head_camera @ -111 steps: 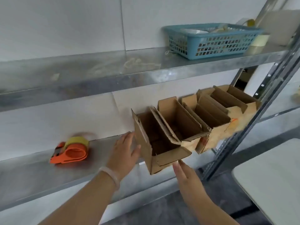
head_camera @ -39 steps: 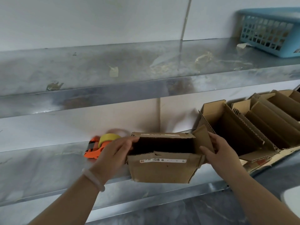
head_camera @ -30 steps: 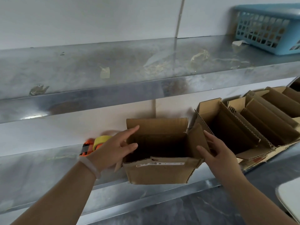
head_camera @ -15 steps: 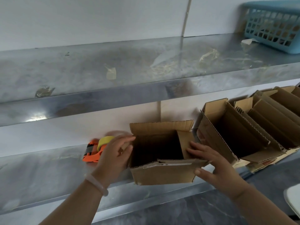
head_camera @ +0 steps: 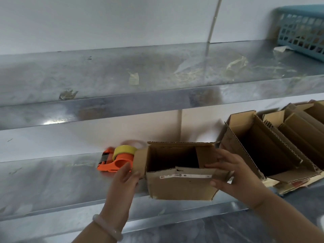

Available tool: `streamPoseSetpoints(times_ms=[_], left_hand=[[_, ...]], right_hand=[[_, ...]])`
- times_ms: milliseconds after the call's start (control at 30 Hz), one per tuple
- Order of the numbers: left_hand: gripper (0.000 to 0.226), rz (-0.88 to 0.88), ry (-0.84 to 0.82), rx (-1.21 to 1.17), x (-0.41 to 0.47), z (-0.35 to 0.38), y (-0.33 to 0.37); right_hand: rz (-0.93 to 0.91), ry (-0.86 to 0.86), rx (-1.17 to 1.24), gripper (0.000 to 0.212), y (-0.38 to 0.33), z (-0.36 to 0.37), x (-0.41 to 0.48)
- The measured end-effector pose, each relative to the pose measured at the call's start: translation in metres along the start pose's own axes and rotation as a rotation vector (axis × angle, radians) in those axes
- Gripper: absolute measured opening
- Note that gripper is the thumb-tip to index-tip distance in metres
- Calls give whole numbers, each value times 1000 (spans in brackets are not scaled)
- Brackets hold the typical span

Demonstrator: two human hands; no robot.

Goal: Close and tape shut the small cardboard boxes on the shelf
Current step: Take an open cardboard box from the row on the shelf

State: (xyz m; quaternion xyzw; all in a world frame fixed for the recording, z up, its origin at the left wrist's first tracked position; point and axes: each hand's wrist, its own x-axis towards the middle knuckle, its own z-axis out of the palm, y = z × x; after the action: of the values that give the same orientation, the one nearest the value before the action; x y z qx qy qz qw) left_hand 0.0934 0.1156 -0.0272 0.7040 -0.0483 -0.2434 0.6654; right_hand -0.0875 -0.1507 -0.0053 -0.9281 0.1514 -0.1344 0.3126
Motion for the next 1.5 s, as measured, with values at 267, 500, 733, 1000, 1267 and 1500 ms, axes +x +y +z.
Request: streamPoseSetpoints(times_ms=[267,500,733,1000,1267,1500], left_hand=[[50,330,52,135,-15,7,22],[91,324,-327,278,-11,8,24],[15,473,-235,598,7,8,20],[85,545,-121,730,20,15,20],[71,647,-293,862,47,8,21],[47,635,-322,813,54,5,0]], right_hand=[[16,-302,-159,40,-15,-28,27],[38,-316,-123,42,-11,-24,22],[199,-110,223,27,-8,-5,13],[315,119,200,113,-5,12,4],[155,9,-106,73,-5,8,10],[189,-87,-142,51,-1,20,8]])
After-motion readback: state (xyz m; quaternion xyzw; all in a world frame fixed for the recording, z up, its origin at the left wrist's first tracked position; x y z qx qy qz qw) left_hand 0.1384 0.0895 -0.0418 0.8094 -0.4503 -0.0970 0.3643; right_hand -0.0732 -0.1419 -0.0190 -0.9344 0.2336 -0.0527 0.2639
